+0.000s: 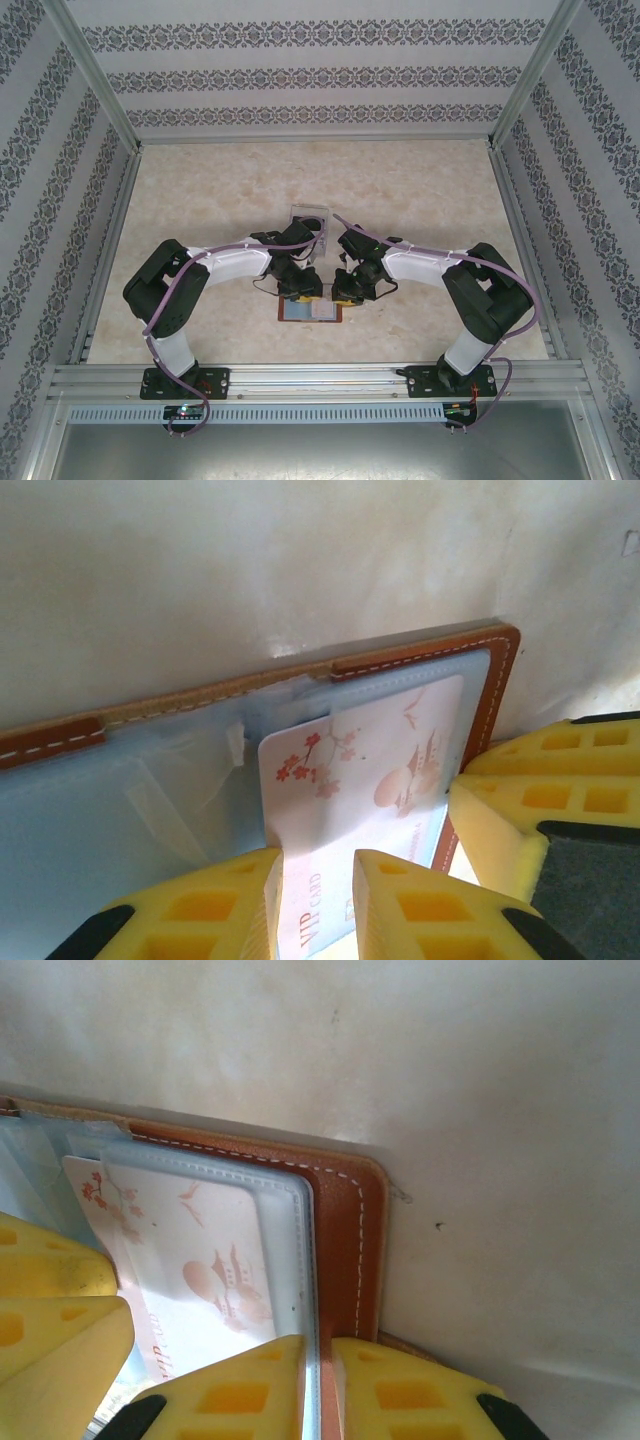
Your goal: Take the credit cards out of the card holder
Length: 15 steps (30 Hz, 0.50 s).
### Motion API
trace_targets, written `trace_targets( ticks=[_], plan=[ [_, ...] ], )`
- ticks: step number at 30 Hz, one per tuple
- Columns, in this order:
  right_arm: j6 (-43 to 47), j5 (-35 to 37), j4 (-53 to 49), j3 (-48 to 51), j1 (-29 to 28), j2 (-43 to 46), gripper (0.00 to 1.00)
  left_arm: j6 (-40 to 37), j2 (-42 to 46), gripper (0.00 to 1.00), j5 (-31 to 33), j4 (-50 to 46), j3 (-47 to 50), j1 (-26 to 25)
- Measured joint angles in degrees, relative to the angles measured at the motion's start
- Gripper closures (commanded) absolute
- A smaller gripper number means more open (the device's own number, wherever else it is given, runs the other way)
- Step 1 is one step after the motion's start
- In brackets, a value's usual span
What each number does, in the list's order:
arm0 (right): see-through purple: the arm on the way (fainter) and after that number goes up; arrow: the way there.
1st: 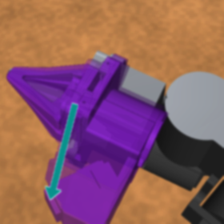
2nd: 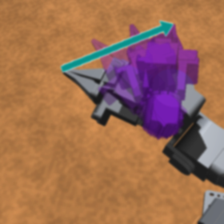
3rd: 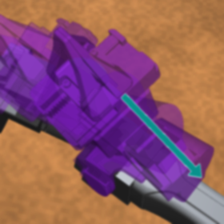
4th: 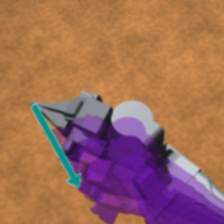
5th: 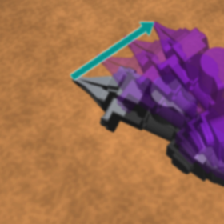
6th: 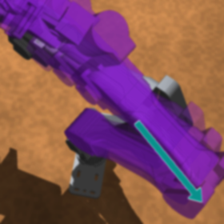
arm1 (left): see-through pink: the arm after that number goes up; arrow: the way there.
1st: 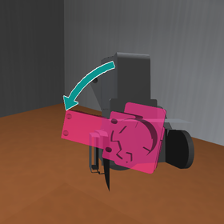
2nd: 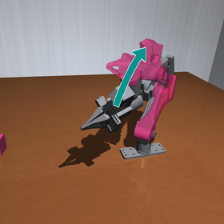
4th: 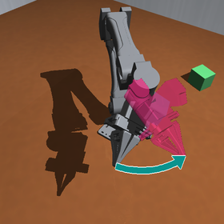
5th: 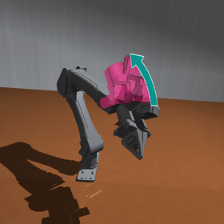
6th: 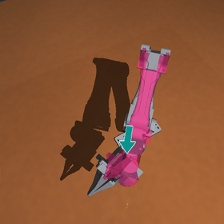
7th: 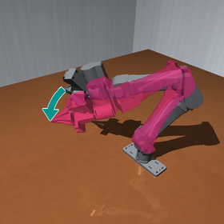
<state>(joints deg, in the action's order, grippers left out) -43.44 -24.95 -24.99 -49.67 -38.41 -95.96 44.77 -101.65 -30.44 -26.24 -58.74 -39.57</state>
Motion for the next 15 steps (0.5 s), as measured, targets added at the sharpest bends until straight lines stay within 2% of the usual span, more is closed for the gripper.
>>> trace_targets(
  ticks=[15],
  plan=[
    [0.1, 0.0, -0.2, -0.1, 0.0, 0.0, 0.82, -1.0, 2.0, 0.74, 3.3, -3.3, 0.0, 0.0]
  ],
)
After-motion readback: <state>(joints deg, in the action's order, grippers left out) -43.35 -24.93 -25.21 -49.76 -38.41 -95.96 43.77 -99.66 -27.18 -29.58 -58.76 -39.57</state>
